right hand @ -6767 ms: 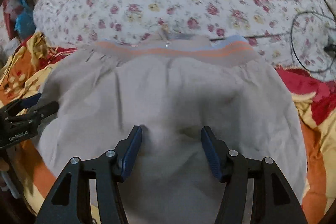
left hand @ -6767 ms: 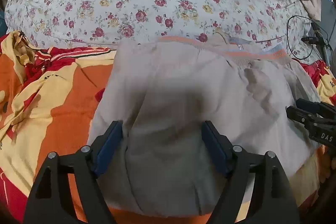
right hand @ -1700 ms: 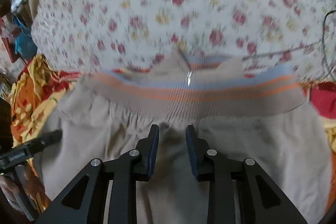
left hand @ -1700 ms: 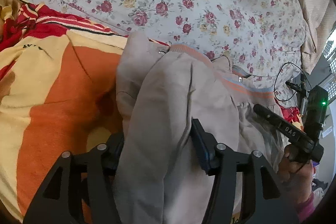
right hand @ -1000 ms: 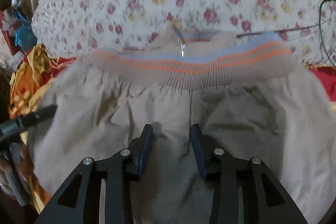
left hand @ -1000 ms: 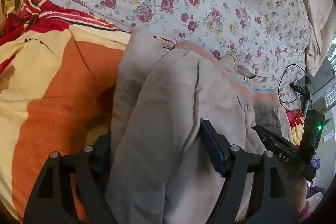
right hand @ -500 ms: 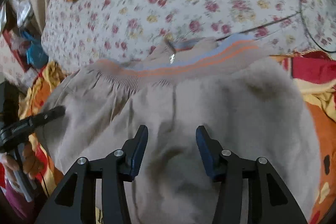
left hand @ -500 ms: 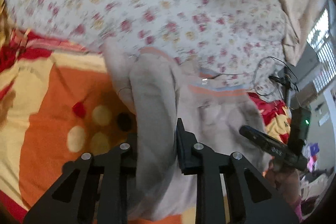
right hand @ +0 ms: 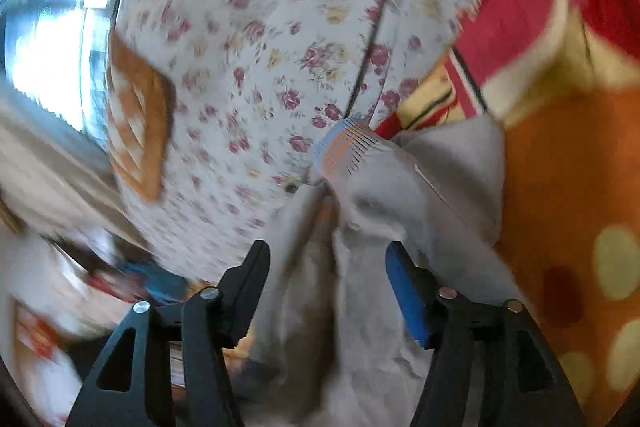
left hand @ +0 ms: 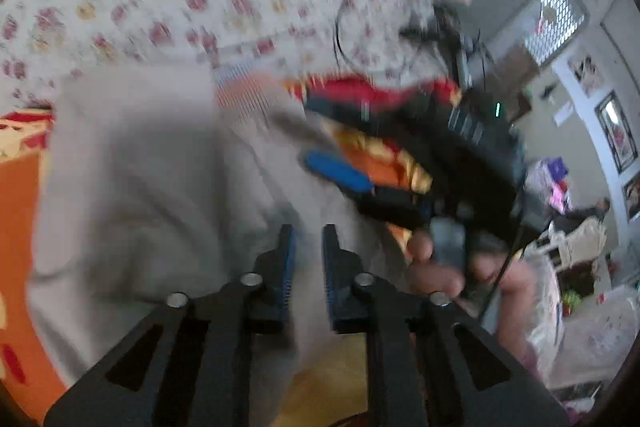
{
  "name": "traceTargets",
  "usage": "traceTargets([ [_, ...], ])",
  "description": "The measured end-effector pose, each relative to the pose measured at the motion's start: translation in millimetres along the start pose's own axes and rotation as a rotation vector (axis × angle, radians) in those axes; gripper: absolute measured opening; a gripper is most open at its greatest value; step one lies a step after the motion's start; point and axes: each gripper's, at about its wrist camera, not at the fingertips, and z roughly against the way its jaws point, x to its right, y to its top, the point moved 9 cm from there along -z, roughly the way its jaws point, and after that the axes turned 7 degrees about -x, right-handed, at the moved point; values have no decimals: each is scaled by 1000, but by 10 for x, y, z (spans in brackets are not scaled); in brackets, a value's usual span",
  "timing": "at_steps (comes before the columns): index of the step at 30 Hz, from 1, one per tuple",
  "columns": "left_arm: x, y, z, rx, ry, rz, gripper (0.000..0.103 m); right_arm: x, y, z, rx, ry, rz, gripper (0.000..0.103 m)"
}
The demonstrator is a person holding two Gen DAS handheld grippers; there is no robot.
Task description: Fold large clothes
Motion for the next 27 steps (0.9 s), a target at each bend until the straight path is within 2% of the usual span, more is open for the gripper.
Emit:
traceTargets([
  [1, 29, -17, 42, 12, 20, -25, 32, -1, -9, -1, -4, 25, -19, 69],
  [2, 49, -36, 119, 21, 25, -48, 38, -40, -22, 5, -4, 35, -11, 73],
  [3, 54, -58, 244, 33, 29, -66, 40, -85, -29, 20, -2, 32, 8, 75],
  [4, 33, -83, 400, 49, 30, -71, 49, -160, -51, 32, 3, 19, 44, 79],
  [6, -84, -132, 735, 108, 38, -60, 58, -326, -117, 35, 2, -5, 119, 80],
  [9, -458, -233, 1136, 183, 139, -30, 59, -582, -285, -49, -45, -3, 229, 84],
  [11, -745, -332, 1218, 193, 211, 7, 59, -709, -413, -219, -92, -38, 302, 88],
  [15, -1146, -549, 993, 136, 252, 86, 59, -724, -504, -568, -119, -157, 363, 93],
  [18, -1232, -687, 725, 85, 265, 105, 59, -675, -613, -883, -201, -217, 383, 94],
  [19, -1239, -756, 639, 60, 262, 109, 59, -669, -647, -970, -216, -242, 401, 90],
  [21, -1206, -804, 586, 47, 258, 110, 59, -645, -660, -1036, -197, -287, 431, 47],
  [22, -1185, -805, 604, 51, 255, 106, 59, -660, -661, -1056, -190, -309, 455, 17],
  [24, -1076, -733, 732, 80, 242, 84, 59, -759, -678, -985, -172, -318, 515, 15],
  [27, -937, -620, 978, 146, 230, 47, 59, -1001, -697, -652, -111, -332, 645, 14],
])
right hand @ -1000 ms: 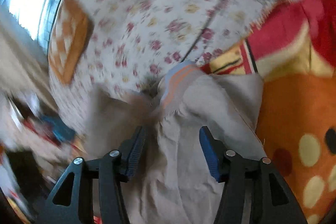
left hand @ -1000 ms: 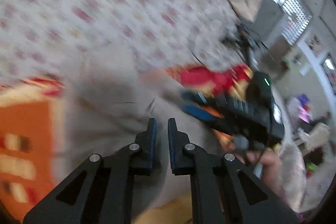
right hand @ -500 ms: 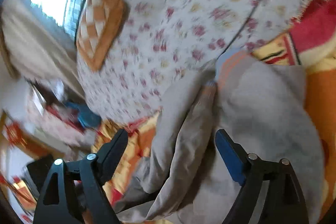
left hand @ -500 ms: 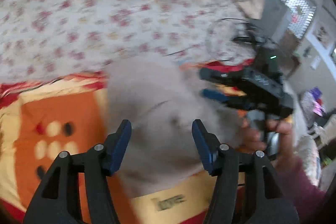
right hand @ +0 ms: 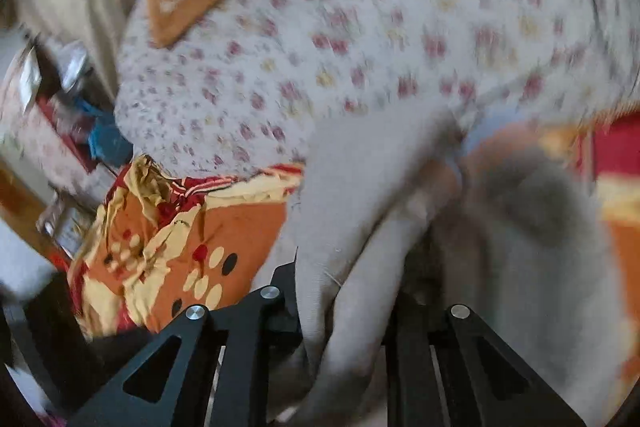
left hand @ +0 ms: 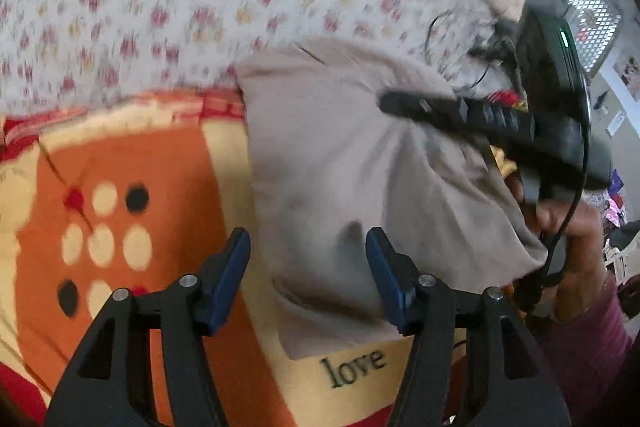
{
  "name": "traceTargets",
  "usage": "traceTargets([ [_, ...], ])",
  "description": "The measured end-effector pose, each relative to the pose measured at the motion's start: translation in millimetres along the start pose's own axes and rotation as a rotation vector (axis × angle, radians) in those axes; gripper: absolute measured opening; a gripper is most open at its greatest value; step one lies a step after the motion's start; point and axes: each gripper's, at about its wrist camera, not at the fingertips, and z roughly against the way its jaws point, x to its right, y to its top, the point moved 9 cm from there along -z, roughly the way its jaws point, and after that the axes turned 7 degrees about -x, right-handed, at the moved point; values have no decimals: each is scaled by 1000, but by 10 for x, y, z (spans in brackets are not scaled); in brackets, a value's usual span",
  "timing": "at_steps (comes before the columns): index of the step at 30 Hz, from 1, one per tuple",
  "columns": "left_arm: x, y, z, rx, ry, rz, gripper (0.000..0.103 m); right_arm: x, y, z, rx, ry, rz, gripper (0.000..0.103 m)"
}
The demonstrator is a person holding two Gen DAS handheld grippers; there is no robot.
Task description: Fold large clothes
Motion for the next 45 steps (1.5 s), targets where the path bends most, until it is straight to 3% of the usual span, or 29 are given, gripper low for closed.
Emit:
traceTargets([
  [3, 114, 150, 49, 38, -9, -13, 63, 168, 25, 395, 66, -42, 35, 14],
  [7, 284, 100, -385, -54, 15, -38, 65, 793, -40, 338, 20, -238, 1, 16],
  [9, 347, 19, -594, -107, 37, -53, 65, 1112, -162, 213, -41, -222, -112, 33],
  [10, 367, -3, -643, -114, 49, -56, 65, 1219, -201, 244, -47, -205, -169, 48],
  [11, 373, -13, -670, -115, 56, -58, 65, 1275, -208, 356, -25, -185, -216, 55],
  [16, 353, -29, -677, -118, 59, -54, 65, 1111, -218, 948, 61, -200, -189, 59],
  [22, 356, -43, -667, -117, 64, -58, 65, 557, -620, 915, -25, -104, -62, 62],
  [24, 352, -72, -673, -121, 61, -57, 65, 539, -751, 786, -63, -112, -62, 56],
  [26, 345, -125, -655, -128, 56, -61, 65, 567, -885, 613, -116, -119, -42, 4],
  [30, 312, -282, -614, -111, 41, -65, 75, 802, -1083, 713, -112, -235, -23, 0],
  [32, 303, -356, -666, -128, 34, -58, 76, 1010, -1231, 645, -170, -291, -40, 0],
  [34, 296, -340, -621, -127, 43, -53, 75, 1022, -1246, 717, -162, -221, -80, 1],
  [37, 338, -248, -509, -98, 62, -81, 75, 934, -1040, 1029, -57, -159, -99, 16],
  [38, 372, -213, -480, -88, 65, -96, 75, 922, -931, 1132, -14, -160, -102, 39],
  [40, 431, -192, -475, -85, 63, -116, 75, 929, -689, 1248, 58, -173, -114, 66],
  [42, 462, -198, -513, -93, 66, -126, 75, 993, -437, 1146, 83, -167, -153, 67],
  [45, 481, -231, -626, -125, 76, -123, 75, 1134, -222, 683, 17, -148, -228, 67],
])
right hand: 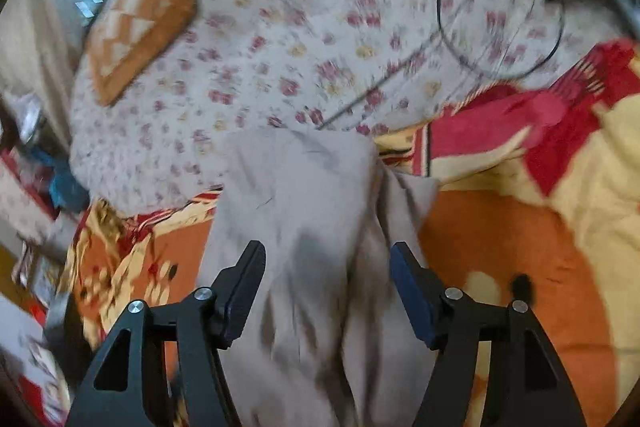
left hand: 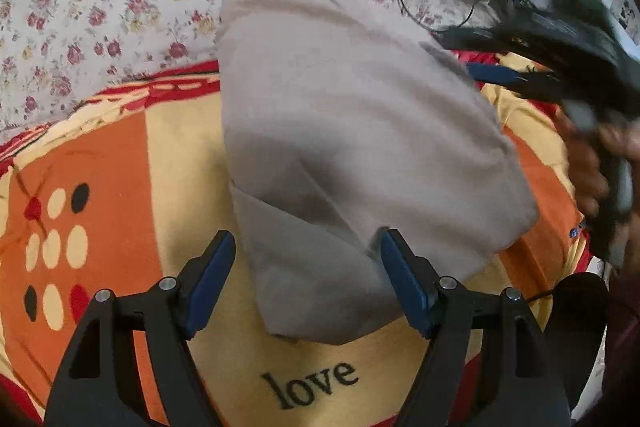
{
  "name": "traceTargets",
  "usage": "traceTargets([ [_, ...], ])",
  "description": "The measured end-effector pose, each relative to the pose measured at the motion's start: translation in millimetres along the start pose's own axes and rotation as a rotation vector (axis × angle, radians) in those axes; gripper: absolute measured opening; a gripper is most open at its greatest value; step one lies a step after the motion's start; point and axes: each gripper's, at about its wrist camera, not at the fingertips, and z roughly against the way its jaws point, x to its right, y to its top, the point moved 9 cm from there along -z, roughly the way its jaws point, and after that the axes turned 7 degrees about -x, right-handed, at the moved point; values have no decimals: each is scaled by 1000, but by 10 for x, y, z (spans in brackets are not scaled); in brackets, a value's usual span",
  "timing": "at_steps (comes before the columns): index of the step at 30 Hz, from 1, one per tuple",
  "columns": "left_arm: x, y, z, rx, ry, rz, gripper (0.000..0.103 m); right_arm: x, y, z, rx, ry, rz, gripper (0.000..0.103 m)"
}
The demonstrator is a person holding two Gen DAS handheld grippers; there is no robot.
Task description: Fold large clothes
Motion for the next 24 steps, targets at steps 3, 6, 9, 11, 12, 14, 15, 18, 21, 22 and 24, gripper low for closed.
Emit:
traceTargets([
  [3, 8, 15, -2, -1, -4, 6, 75, -55, 27, -387, -79, 22, -6, 14],
  [6, 10, 53, 16, 14, -27, 21, 75, -118, 108, -202, 24, -52, 98, 5],
  [9, 56, 79, -105, -4, -63, 51, 77, 137, 157, -301, 44, -255, 148, 5],
  [11, 98, 84, -149, -4, -66, 56, 77, 334, 80, -529, -18, -289, 105, 4],
  [12, 102, 81, -161, -6, -55, 55, 77, 360, 52, -571, -30, -278, 95, 4],
  [14, 104, 69, -155, -13, -47, 52, 77, 341, 43, -462, -10, -253, 72, 7],
  [15, 100, 65, -139, -12, -40, 48, 77, 317, 50, -366, 4, -240, 61, 10],
  [18, 74, 85, -60, 6, -23, 54, 77, 192, 59, -8, 73, -262, 67, 24],
  [21, 55, 137, 14, 30, -23, 71, 77, -103, 25, 213, 103, -167, 120, 31],
  [22, 52, 156, 34, 38, -17, 72, 77, -205, -24, 243, 103, -137, 137, 34],
  [24, 49, 183, 55, 44, -1, 67, 77, -353, -115, 185, 79, -111, 171, 34],
])
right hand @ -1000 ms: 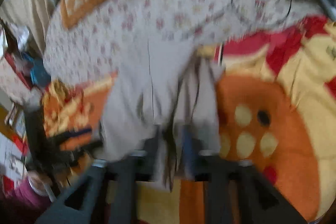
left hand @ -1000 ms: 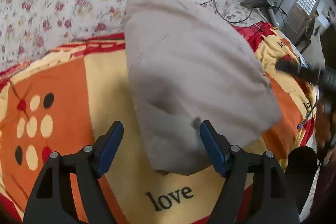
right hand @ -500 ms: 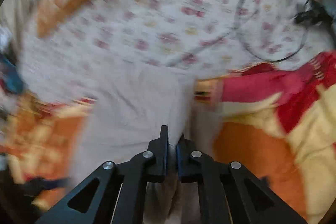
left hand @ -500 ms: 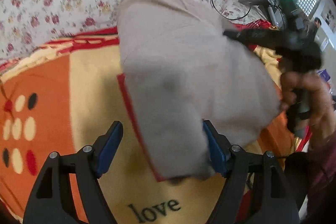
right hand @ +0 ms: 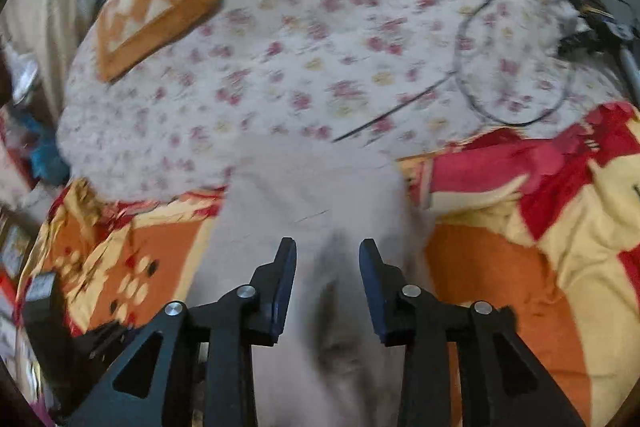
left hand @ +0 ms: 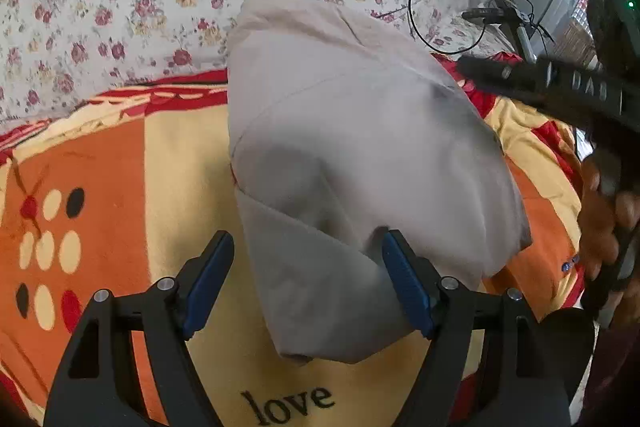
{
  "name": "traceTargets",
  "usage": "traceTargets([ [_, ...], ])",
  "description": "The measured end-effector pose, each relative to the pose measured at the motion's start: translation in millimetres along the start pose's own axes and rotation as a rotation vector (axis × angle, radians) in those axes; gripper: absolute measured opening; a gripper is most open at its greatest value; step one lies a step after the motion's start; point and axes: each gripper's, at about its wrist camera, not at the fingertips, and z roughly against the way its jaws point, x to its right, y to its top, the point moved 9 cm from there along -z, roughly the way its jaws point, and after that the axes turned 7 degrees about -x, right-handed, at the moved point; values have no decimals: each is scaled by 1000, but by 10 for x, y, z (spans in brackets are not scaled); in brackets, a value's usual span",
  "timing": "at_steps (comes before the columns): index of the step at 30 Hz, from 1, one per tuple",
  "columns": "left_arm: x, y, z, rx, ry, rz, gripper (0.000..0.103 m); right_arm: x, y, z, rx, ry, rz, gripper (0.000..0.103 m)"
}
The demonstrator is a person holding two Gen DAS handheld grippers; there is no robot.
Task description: Fold large clothes
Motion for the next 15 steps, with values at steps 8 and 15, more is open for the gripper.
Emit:
traceTargets([
  [8, -76, 24, -130, -17, 20, 31, 77, 357, -255, -642, -127, -167, -1, 31],
  [15, -97, 156, -74, -7, -93, 96, 77, 570, -189, -442, -94, -52, -102, 55],
])
